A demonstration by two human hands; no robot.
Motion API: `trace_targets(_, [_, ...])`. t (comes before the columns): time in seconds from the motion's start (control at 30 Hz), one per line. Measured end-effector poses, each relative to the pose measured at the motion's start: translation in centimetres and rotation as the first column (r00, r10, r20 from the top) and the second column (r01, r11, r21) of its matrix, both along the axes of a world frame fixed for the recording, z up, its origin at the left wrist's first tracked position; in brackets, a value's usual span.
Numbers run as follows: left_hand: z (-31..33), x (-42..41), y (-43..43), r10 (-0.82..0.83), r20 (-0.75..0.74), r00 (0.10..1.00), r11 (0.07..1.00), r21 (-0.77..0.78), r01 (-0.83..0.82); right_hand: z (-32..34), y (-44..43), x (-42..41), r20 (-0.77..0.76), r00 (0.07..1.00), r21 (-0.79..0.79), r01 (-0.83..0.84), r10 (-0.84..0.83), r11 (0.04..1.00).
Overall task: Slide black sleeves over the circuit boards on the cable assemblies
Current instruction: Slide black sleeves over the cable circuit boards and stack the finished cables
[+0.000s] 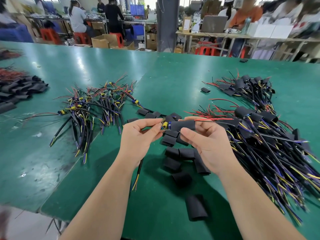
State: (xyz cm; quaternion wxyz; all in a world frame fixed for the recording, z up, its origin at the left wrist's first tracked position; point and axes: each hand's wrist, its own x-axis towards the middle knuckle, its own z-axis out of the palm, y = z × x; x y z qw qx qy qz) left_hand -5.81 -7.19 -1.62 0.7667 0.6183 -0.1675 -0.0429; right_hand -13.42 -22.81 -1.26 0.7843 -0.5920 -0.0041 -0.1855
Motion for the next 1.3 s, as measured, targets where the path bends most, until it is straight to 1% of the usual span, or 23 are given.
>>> trace_targets(0.13, [-0.3, -0.5, -0.5, -0.016, 0.102, 0.995, 0.992, 0.123, 0.003, -0.3, 1.0, 0.2, -0.111, 0.986, -0.043, 0.117, -0.121, 0.992])
trace_targets(0.17, [-0.4, -0.6, -0.6, -0.021, 0.127, 0.992, 0.99, 0.142, 0.003, -0.3, 1.2, 0.2, -0.136, 0.981, -0.028, 0.136, -0.138, 0.99])
trace_targets(0.2, [-0.4, -0.7, -0.7, -0.02, 0.148, 0.989, 0.989, 0.148, -0.002, -0.2, 1.3, 0.3, -0.16, 0.979, 0.023, 0.135, -0.129, 0.991])
trace_targets(0.3, [-0.3, -0.7, -0.6, -0.017, 0.169, 0.986, 0.995, 0.098, 0.001, 0.2, 1.4, 0.1, -0.189, 0.982, 0.262, 0.065, -0.014, 0.963])
trace_targets(0.37, [-0.3, -0.7, -0.6, -0.03, 0.164, 0.986, 0.996, 0.093, 0.015, 0.2, 1.3, 0.1, -0.199, 0.98, 0.304, 0.051, 0.011, 0.951])
trace_targets(0.43, [-0.7, -0.7, -0.5, -0.013, 0.202, 0.979, 0.984, 0.178, -0.024, 0.1, 1.3, 0.1, -0.205, 0.978, 0.232, 0.076, -0.028, 0.97])
trace_targets(0.47, [-0.8, -0.6, -0.5, -0.004, 0.24, 0.971, 0.971, 0.232, -0.053, 0.0, 1.2, 0.1, -0.197, 0.978, 0.166, 0.099, -0.066, 0.981])
trace_targets(0.53, [-1.1, -0.4, -0.2, -0.025, 0.361, 0.932, 0.939, 0.327, -0.102, -0.2, 1.2, 0.2, -0.181, 0.974, 0.048, 0.144, -0.133, 0.988])
trace_targets(0.6, [-1.3, -0.4, -0.3, -0.097, 0.449, 0.888, 0.906, 0.409, -0.108, -0.4, 1.1, 0.2, -0.174, 0.971, 0.02, 0.172, -0.166, 0.985])
trace_targets(0.63, [-1.3, -0.4, -0.3, -0.116, 0.456, 0.882, 0.895, 0.433, -0.106, -0.3, 1.0, 0.2, -0.181, 0.969, 0.038, 0.179, -0.169, 0.983])
trace_targets(0.7, [-1.1, -0.6, -0.5, -0.09, 0.43, 0.899, 0.91, 0.402, -0.101, -0.2, 0.9, 0.2, -0.198, 0.971, 0.113, 0.161, -0.137, 0.981])
trace_targets(0.77, [-0.7, -0.6, -0.7, -0.033, 0.394, 0.919, 0.943, 0.316, -0.102, 0.0, 0.9, 0.2, -0.21, 0.975, 0.196, 0.113, -0.071, 0.974])
trace_targets(0.83, [-0.2, -0.6, -0.7, -0.008, 0.277, 0.961, 0.976, 0.211, -0.053, 0.2, 1.2, 0.1, -0.213, 0.977, 0.246, 0.077, -0.023, 0.966])
trace_targets(0.9, [0.1, -0.5, -0.6, -0.016, 0.14, 0.99, 0.995, 0.095, 0.003, 0.3, 1.5, 0.1, -0.207, 0.978, 0.299, 0.041, 0.022, 0.953])
trace_targets(1.0, [0.2, -0.5, -0.4, -0.076, 0.022, 0.997, 0.997, -0.007, 0.076, 0.4, 1.8, 0.0, -0.184, 0.979, 0.384, -0.008, 0.085, 0.923])
trace_targets(1.13, [-0.1, -0.1, -0.3, -0.142, -0.053, 0.988, 0.989, -0.037, 0.14, 0.3, 2.0, 0.0, -0.193, 0.975, 0.444, -0.017, 0.114, 0.896])
trace_targets(1.23, [-0.3, 0.2, -0.2, -0.174, -0.119, 0.978, 0.985, -0.035, 0.171, 0.1, 2.1, 0.1, -0.228, 0.969, 0.457, 0.024, 0.091, 0.889])
trace_targets(1.3, [-0.2, 0.0, -0.2, -0.152, -0.098, 0.984, 0.988, -0.002, 0.152, -0.1, 2.1, 0.2, -0.261, 0.963, 0.455, 0.059, 0.07, 0.888])
